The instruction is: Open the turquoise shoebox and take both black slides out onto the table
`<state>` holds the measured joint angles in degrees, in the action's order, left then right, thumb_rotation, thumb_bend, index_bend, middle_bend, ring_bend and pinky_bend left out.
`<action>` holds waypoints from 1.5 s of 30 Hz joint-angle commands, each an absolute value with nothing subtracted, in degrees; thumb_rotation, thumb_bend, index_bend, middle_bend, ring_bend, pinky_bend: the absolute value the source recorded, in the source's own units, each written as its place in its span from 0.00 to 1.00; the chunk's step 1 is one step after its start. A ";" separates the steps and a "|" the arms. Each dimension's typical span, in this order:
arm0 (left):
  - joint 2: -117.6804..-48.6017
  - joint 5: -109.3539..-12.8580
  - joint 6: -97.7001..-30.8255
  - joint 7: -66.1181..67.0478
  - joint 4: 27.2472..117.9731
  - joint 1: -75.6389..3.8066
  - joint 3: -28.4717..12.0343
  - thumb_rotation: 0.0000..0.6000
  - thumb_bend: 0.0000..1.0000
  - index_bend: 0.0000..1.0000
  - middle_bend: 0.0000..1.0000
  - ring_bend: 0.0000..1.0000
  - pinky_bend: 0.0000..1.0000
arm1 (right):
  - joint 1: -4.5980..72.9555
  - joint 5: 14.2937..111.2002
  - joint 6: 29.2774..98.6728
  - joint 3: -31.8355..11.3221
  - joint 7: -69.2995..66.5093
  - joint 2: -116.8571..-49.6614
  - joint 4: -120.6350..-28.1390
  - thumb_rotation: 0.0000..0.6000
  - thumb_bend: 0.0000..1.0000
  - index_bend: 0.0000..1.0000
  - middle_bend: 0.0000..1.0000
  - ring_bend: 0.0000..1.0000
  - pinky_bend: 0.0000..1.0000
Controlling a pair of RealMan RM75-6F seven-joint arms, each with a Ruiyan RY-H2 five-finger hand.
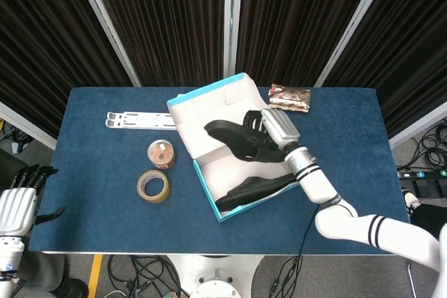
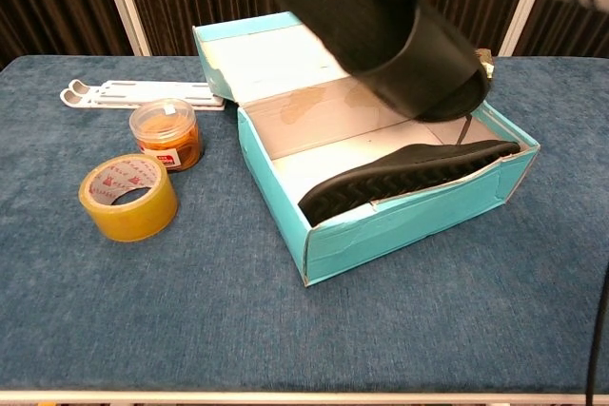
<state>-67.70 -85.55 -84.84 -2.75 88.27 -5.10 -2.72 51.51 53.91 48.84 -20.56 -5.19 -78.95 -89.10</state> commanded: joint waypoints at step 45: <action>-67.17 -85.47 -84.91 -0.68 89.93 -5.06 -2.32 1.00 0.01 0.22 0.18 0.11 0.11 | 62.53 5.31 17.94 -6.18 -4.67 -85.33 -52.04 1.00 0.18 0.05 0.19 0.17 0.16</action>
